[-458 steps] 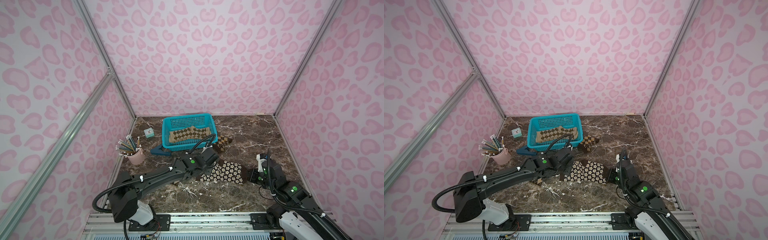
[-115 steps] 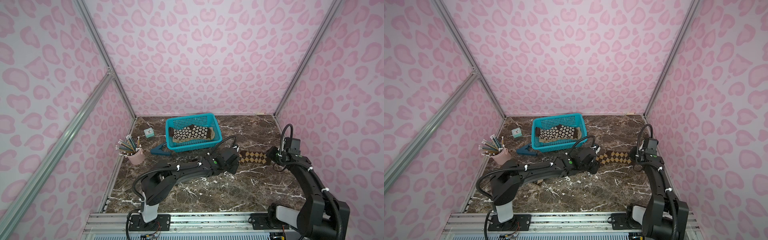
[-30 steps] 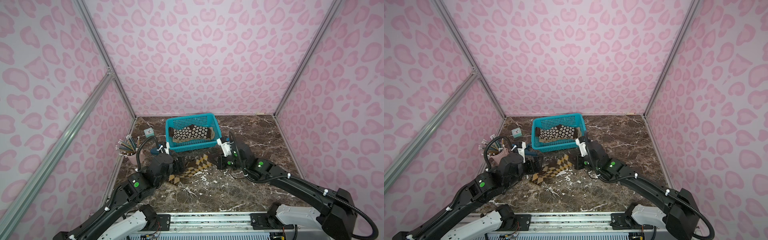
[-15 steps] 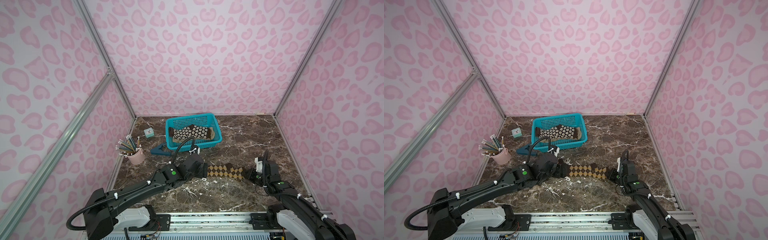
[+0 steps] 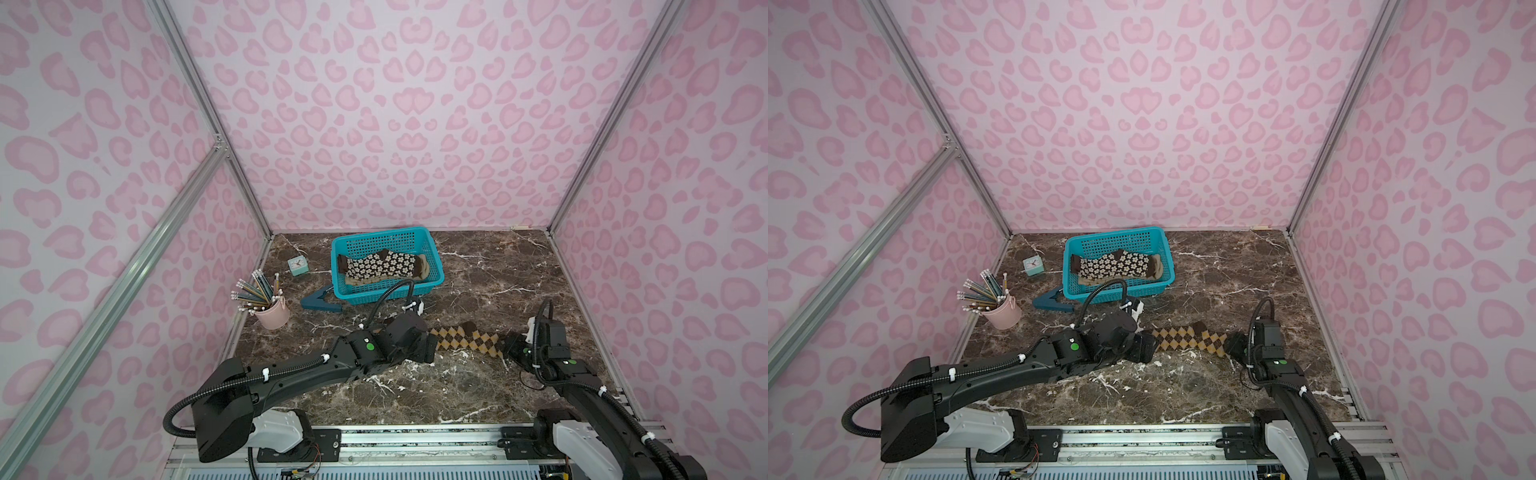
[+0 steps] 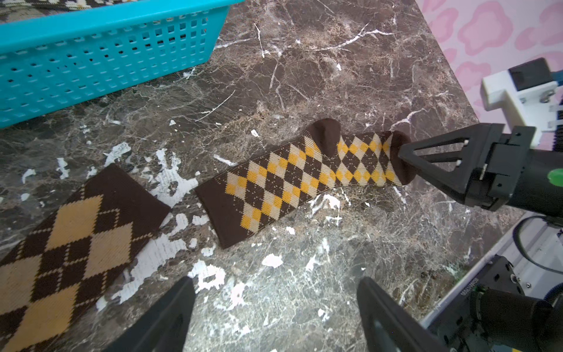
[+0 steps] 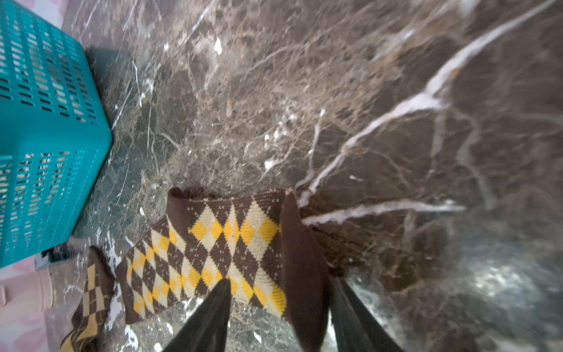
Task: Place the socks together as a pair
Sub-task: Flatten out the sock at the center of the board.
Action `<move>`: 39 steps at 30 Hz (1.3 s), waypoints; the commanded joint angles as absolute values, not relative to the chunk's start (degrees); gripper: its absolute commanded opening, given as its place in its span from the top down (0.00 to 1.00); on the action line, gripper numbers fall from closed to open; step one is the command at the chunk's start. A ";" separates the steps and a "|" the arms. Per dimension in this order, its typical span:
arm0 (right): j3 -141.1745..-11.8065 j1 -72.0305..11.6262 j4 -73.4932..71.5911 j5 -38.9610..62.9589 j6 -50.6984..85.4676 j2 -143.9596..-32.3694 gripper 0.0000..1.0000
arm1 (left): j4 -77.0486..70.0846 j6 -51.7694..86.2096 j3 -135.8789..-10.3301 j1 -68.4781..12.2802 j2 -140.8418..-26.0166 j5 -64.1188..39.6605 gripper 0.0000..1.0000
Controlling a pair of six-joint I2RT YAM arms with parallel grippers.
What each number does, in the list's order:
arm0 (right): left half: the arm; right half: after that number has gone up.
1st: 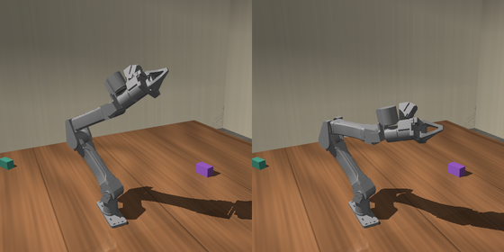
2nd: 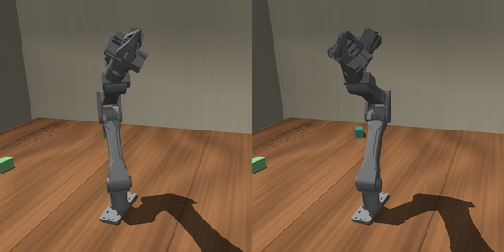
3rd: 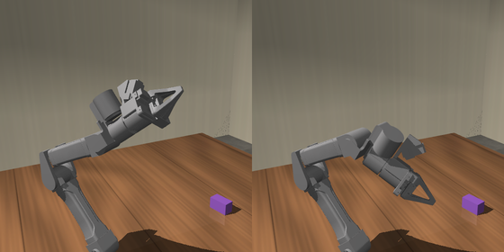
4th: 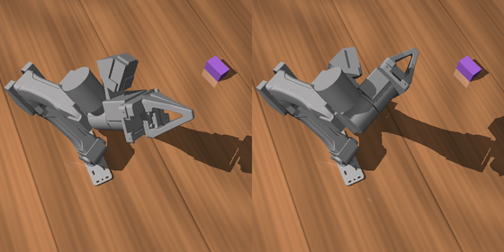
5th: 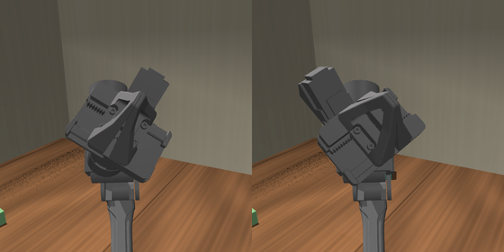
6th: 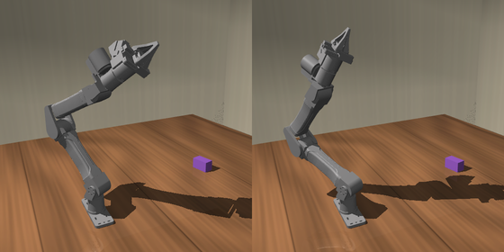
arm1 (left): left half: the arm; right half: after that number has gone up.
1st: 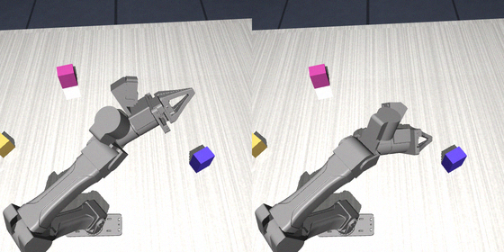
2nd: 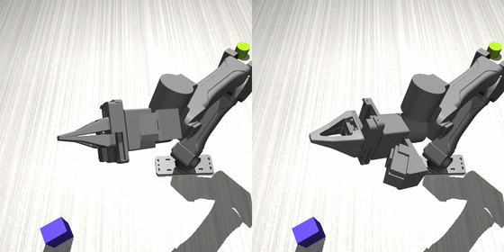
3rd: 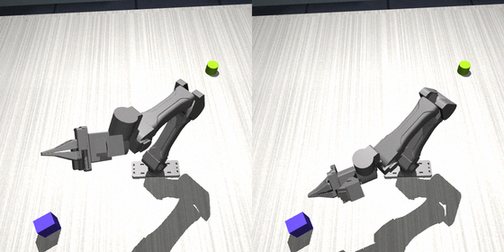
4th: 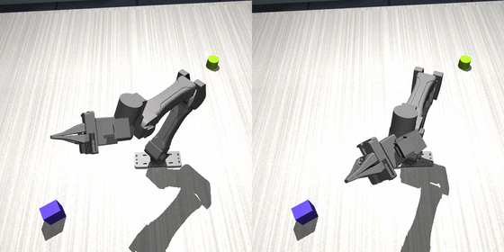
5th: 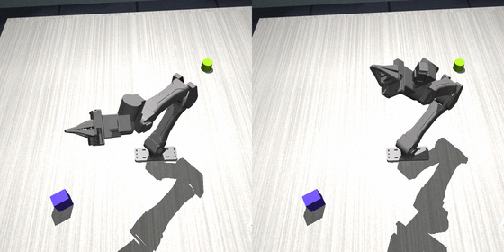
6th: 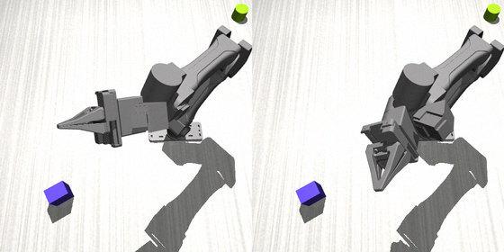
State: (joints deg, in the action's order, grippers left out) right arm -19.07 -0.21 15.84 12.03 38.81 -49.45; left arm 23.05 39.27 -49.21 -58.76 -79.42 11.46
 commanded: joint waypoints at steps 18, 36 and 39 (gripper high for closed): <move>-28.76 -29.99 7.85 10.00 39.29 -52.11 0.33 | 32.06 44.49 -39.24 -41.66 -65.12 15.52 0.10; -26.15 -31.47 9.21 10.38 38.54 -48.26 0.34 | 27.91 39.22 -58.40 -46.26 -101.50 17.54 0.34; -26.10 -31.39 10.14 10.28 38.34 -46.63 0.34 | 27.61 38.94 -59.41 -46.24 -104.09 17.39 0.38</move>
